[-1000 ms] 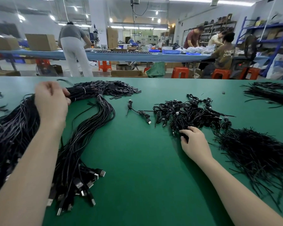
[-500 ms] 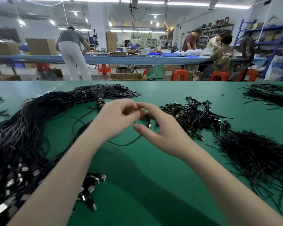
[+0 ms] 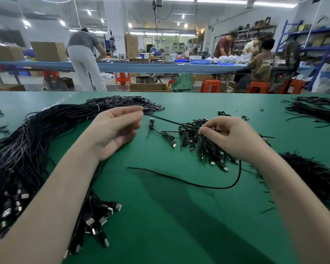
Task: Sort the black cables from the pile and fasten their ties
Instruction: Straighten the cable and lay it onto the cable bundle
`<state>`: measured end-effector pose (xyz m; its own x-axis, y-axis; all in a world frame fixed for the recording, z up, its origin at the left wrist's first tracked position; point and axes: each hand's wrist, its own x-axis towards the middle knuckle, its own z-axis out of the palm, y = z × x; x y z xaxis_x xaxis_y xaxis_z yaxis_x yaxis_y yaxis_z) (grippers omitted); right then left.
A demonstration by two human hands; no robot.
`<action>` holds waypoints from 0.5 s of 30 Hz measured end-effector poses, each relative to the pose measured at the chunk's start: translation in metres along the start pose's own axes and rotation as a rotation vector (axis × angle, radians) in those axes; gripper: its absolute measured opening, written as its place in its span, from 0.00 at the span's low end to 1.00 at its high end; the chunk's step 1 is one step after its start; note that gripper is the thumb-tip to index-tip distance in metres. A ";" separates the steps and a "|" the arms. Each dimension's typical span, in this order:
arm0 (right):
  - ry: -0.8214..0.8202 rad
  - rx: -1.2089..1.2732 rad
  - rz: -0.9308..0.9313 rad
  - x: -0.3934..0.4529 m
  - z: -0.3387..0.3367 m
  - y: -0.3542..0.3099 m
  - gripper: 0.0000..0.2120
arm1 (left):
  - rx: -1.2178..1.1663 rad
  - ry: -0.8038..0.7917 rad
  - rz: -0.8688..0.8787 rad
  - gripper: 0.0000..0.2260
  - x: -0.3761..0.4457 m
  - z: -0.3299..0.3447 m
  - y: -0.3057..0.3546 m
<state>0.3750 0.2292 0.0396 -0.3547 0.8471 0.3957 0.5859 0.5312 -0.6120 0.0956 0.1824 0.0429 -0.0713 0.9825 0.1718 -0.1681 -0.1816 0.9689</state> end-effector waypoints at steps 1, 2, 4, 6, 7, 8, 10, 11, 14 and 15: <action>-0.062 0.041 -0.004 -0.002 0.003 -0.003 0.07 | -0.216 0.009 -0.036 0.08 0.001 0.001 0.001; -0.128 0.101 -0.004 -0.004 0.006 -0.007 0.07 | -0.399 0.010 -0.061 0.08 0.001 0.002 0.002; -0.258 0.198 -0.008 -0.008 0.013 -0.015 0.08 | -0.614 -0.004 -0.075 0.05 0.002 0.005 0.002; -0.366 0.275 -0.022 -0.012 0.022 -0.024 0.09 | -0.577 -0.007 -0.088 0.05 0.001 0.012 0.000; -0.400 0.319 -0.027 -0.014 0.027 -0.027 0.09 | -0.506 -0.009 -0.102 0.08 0.002 0.015 -0.001; -0.419 0.352 -0.034 -0.016 0.032 -0.030 0.09 | -0.441 -0.006 -0.116 0.12 0.002 0.018 -0.002; -0.448 0.357 -0.058 -0.018 0.040 -0.032 0.09 | -0.385 0.025 -0.122 0.17 0.001 0.020 0.001; -0.470 0.356 -0.063 -0.019 0.043 -0.033 0.09 | -0.384 0.041 -0.111 0.17 0.000 0.021 0.003; -0.593 0.432 -0.026 -0.020 0.048 -0.028 0.09 | -0.434 0.013 -0.070 0.17 -0.005 0.023 0.010; -0.647 0.454 -0.004 -0.020 0.049 -0.025 0.09 | -0.453 -0.045 -0.068 0.18 -0.007 0.023 0.013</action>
<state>0.3314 0.1997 0.0138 -0.7910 0.6117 0.0071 0.2782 0.3700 -0.8864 0.1169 0.1739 0.0588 -0.0038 0.9918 0.1276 -0.5847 -0.1057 0.8043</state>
